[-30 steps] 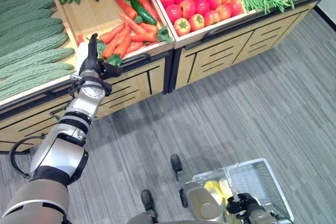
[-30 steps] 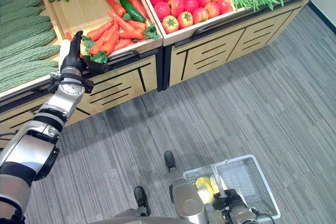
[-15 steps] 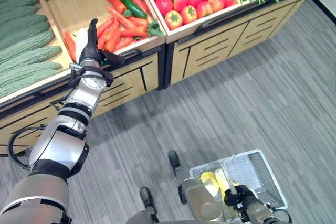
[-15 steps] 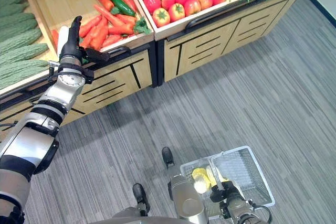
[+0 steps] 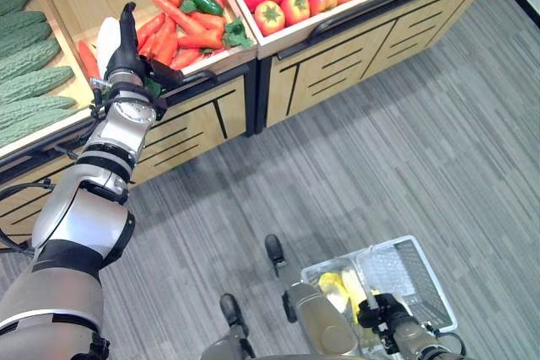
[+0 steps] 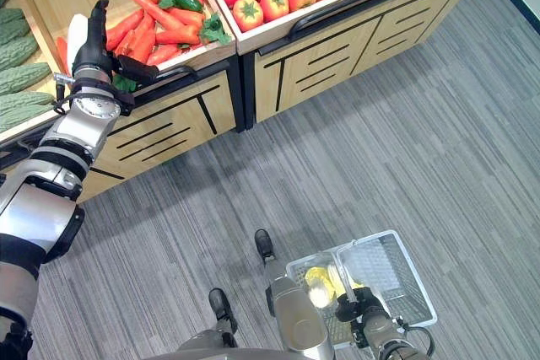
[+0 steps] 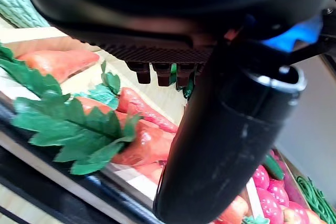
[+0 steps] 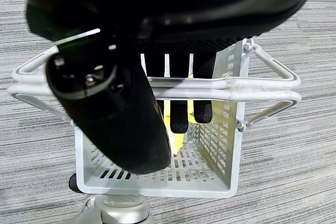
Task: Get the vegetables into the basket
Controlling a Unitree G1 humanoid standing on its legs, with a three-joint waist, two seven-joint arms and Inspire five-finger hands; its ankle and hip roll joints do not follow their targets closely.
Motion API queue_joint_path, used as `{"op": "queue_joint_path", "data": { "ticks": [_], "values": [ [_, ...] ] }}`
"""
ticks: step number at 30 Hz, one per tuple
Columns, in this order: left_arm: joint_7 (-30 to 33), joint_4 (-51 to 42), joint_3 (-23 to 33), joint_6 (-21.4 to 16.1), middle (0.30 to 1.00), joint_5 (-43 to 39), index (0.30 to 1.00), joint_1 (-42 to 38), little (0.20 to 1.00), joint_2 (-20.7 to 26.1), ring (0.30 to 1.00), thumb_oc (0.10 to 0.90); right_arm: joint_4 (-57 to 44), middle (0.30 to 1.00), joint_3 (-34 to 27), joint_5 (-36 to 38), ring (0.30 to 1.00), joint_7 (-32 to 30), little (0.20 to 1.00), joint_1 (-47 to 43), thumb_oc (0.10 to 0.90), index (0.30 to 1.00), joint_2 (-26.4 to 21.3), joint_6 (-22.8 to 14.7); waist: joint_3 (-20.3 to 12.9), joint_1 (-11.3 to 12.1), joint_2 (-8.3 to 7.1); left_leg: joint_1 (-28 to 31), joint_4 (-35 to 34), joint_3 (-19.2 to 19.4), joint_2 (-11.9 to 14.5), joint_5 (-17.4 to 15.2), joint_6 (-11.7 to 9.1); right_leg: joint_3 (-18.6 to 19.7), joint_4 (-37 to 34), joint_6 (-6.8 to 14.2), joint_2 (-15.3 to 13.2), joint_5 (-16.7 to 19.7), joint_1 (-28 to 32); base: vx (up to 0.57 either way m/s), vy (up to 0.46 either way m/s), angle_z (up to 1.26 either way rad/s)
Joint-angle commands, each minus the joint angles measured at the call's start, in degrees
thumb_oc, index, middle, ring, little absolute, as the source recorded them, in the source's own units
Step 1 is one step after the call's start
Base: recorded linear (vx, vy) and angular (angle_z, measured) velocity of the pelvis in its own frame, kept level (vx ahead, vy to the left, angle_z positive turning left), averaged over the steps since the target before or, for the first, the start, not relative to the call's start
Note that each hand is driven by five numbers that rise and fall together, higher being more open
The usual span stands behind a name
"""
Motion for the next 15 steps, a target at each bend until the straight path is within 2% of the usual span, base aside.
{"op": "queue_joint_path", "data": {
  "ticks": [1, 15],
  "values": [
    [3.79, 2.40, 0.12, -3.90, 1.000, 0.73, 1.000, -8.18, 1.000, 5.34, 1.000, 0.900, 3.30, 0.300, 2.12, 0.85, 0.300, -0.87, 0.300, 3.61, 0.400, 0.300, -1.64, 0.70, -4.70, -0.66, 0.58, -6.81, -0.01, -2.69, 6.33, 7.81, -6.25, -3.44, 0.01, 8.01, -2.28, -8.36, 5.15, 0.00, 0.000, 0.00],
    [4.23, 4.99, 1.24, -3.20, 1.000, 1.04, 1.000, -6.95, 1.000, 5.37, 1.000, 0.900, 3.14, 0.300, 2.38, 1.86, 0.300, -1.51, 0.300, 3.31, 0.400, 0.300, -1.18, 0.47, -4.27, -1.09, -0.63, -9.23, -0.01, -2.94, 6.45, 8.17, -6.46, -3.66, 0.01, 8.04, -2.15, -7.51, 2.61, 0.00, 0.000, 0.00]
  ]
}}
